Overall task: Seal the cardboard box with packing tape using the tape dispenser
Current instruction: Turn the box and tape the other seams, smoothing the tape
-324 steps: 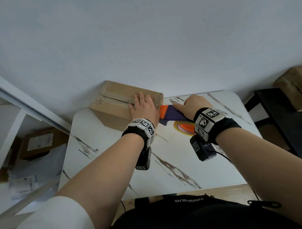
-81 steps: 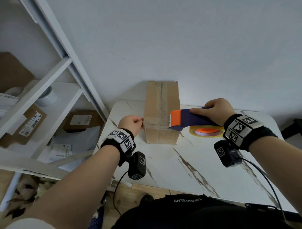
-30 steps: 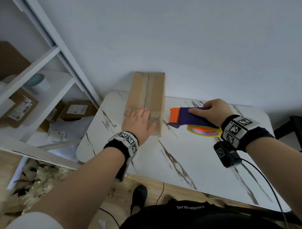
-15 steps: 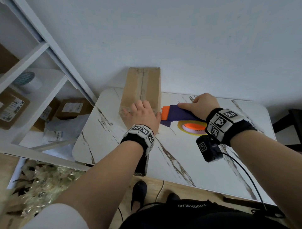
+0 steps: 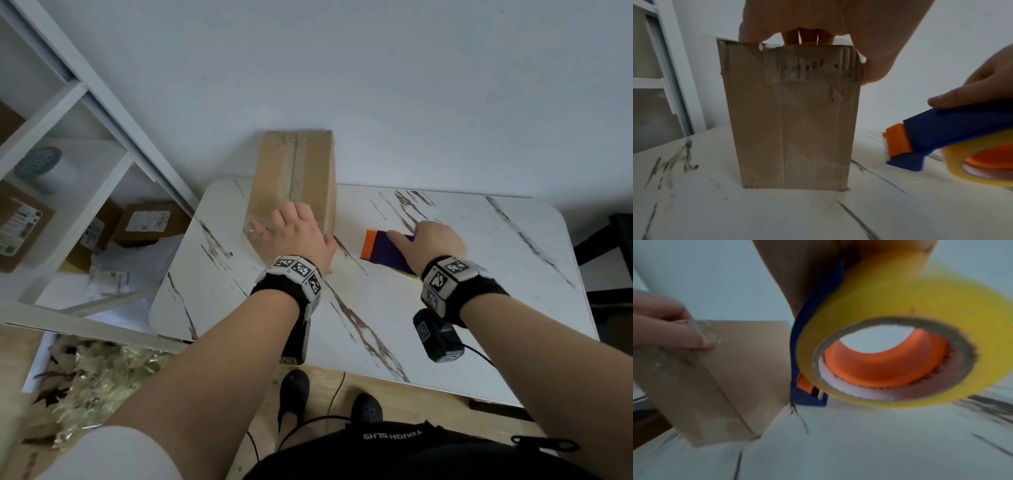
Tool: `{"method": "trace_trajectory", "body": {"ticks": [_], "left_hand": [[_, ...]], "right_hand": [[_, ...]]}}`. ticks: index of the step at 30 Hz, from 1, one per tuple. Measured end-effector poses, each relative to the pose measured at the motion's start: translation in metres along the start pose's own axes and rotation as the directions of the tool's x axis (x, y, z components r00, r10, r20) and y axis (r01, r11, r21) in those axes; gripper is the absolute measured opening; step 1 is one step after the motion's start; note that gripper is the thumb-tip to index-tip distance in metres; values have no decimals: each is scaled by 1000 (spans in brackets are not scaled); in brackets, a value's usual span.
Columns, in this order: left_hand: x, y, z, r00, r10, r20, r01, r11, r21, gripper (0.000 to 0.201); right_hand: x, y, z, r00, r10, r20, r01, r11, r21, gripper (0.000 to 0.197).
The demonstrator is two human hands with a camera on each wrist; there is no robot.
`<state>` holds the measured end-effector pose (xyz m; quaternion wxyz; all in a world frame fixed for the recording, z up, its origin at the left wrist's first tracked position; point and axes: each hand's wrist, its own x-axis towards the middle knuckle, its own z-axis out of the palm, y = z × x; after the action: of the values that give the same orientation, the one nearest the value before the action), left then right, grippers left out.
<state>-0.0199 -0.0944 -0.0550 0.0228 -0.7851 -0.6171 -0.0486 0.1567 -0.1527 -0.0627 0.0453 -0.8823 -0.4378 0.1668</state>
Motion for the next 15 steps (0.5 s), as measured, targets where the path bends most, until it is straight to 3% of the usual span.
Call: {"method": "trace_trajectory", "body": {"ticks": [6,11,15], "left_hand": [[-3,-3,0,998,39,52,-40,999,20,56],[-8,-14,-7,985,115,127,-119,993,21,71],[-8,-33,-21,972,187,141,-170,977,-126,66]], "right_hand": [[-11,-1,19,998,-59,-29,58,997,-52,43],[-26,-2,36,994,-105,33,108,989,-102,40],[-38,-10,47,985,-98,141,118,984,-135,40]]}}
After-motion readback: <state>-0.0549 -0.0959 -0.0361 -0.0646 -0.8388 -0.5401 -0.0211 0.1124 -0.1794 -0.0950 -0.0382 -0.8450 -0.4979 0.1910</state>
